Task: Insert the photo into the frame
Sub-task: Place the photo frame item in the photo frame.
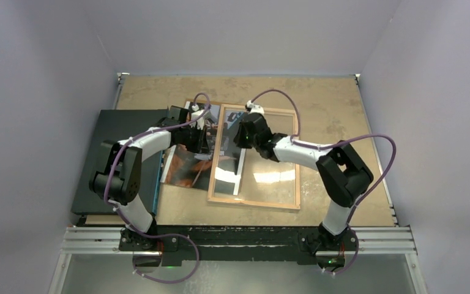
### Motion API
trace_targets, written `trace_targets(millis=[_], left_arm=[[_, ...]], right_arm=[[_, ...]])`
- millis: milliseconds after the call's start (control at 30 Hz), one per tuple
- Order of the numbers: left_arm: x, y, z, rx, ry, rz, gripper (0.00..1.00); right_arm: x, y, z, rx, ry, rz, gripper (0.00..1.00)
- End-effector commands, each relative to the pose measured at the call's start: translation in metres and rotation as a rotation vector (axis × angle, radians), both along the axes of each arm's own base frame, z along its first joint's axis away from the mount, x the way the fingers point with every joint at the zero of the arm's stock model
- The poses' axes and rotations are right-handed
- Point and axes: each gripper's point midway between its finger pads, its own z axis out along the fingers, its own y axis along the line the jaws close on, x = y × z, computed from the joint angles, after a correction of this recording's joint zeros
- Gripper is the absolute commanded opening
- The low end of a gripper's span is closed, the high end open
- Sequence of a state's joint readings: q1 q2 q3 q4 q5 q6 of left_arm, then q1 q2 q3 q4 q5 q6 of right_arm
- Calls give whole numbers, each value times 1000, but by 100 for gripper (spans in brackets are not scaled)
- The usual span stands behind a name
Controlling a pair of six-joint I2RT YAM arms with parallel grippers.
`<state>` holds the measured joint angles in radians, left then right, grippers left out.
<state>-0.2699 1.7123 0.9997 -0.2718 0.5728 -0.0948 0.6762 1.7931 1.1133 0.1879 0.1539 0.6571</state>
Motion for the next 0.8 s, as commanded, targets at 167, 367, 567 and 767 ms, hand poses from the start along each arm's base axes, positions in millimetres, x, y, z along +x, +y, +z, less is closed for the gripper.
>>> trace_targets(millis=[167, 367, 567, 767], left_arm=[[6, 11, 3, 57, -81, -32, 0], [46, 42, 38, 77, -136, 75, 0], [78, 103, 88, 101, -220, 204, 0], [57, 113, 81, 128, -215, 192, 0]], right_arm=[[-106, -11, -1, 17, 106, 105, 12], [-99, 6, 21, -48, 36, 98, 38], [-70, 71, 42, -63, -55, 169, 27], [-47, 123, 30, -91, -57, 220, 20]])
